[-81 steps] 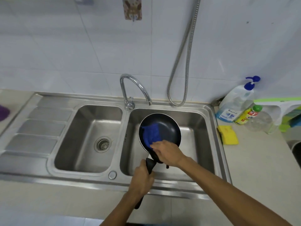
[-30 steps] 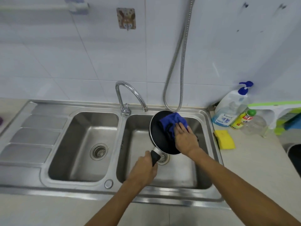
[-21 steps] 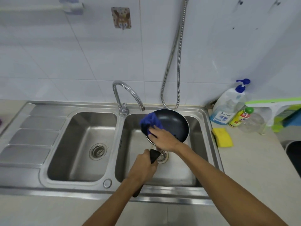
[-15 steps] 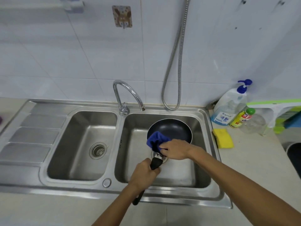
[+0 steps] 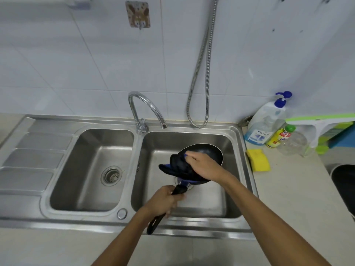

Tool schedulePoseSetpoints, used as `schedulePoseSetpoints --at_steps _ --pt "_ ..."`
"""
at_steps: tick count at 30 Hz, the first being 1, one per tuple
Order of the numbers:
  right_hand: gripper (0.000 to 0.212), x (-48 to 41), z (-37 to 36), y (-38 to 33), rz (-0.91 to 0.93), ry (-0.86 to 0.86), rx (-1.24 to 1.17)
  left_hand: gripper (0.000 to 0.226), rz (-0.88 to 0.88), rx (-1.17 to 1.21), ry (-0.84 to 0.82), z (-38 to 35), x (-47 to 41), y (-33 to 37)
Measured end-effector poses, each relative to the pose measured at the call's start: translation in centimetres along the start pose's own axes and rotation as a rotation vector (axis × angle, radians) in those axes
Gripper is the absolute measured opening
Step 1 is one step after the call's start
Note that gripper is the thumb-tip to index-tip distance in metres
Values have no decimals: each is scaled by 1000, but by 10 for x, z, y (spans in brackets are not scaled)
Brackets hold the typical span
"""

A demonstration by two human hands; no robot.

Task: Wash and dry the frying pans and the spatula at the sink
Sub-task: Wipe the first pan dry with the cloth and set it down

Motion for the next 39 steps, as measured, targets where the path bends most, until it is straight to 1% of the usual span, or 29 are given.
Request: schedulePoseSetpoints --at_steps 1,3,4,5,6,7,8,9,10,11,12,13,15,17,19,22,24,26,31,32,33,34,38,39 --pt "27 3 12 0 17 84 -205 25 -9 57 -18 0 3 0" --pt "32 20 37 11 -6 291 -653 28 -5 207 -54 -1 6 -7" --pt "34 29 42 18 -2 354 -880 33 5 295 -76 -3 8 -12" --pt "34 36 46 23 35 381 -1090 41 15 370 -96 -5 10 -18" --pt "30 42 50 26 112 376 -1270 49 21 426 -110 -7 10 -23" --pt "26 45 56 27 220 347 -1398 55 22 465 -117 -9 10 -27" --pt "24 49 61 23 318 307 -1460 60 18 493 -123 -10 10 -30" --pt "24 51 64 23 379 285 -1497 62 13 513 -131 -12 11 -30" --pt "31 51 63 26 404 294 -1510 63 8 524 -145 -13 10 -30" --pt "40 48 61 31 405 318 -1489 62 2 527 -164 -15 9 -28" --pt "45 45 58 37 383 373 -1449 62 -5 525 -182 -18 8 -26" --pt "45 44 55 44 340 450 -1394 61 -13 524 -195 -21 7 -23" --pt "37 44 48 54 267 587 -1333 62 -35 521 -200 -25 4 -17" --pt "24 46 46 61 227 658 -1319 63 -49 517 -178 -26 1 -15" --pt "20 50 46 68 253 658 -1396 62 -52 499 -169 -25 -1 -15" --pt "19 51 43 69 351 578 -1653 57 -44 458 -168 -17 -2 -16" --pt "20 51 44 71 380 546 -1749 56 -47 452 -166 -14 -2 -14" --pt "23 54 54 66 397 552 -1797 57 -49 461 -145 -12 -3 -13" --pt "22 67 76 63 509 542 -1807 54 -64 475 -97 -5 -6 -9" --pt "25 69 76 67 501 565 -1816 55 -62 483 -82 -1 -7 -10" --pt "22 71 78 72 475 599 -1808 56 -57 495 -66 1 -8 -12" --pt "15 74 82 69 482 589 -1793 55 -50 508 -55 4 -10 -14" --pt "17 88 102 20 602 486 -1666 51 -60 569 -52 7 -10 -20" --pt "17 86 100 20 577 494 -1655 51 -66 576 -61 7 -8 -20"
Point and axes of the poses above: each hand's wrist, its own x-axis away from the middle knuckle, its own z-axis out of the back of the hand, y = z × x, the point moved 9 cm from there along -x, towards the middle knuckle, and after that the axes turned 14 degrees about -y, right-handed, at the moved point
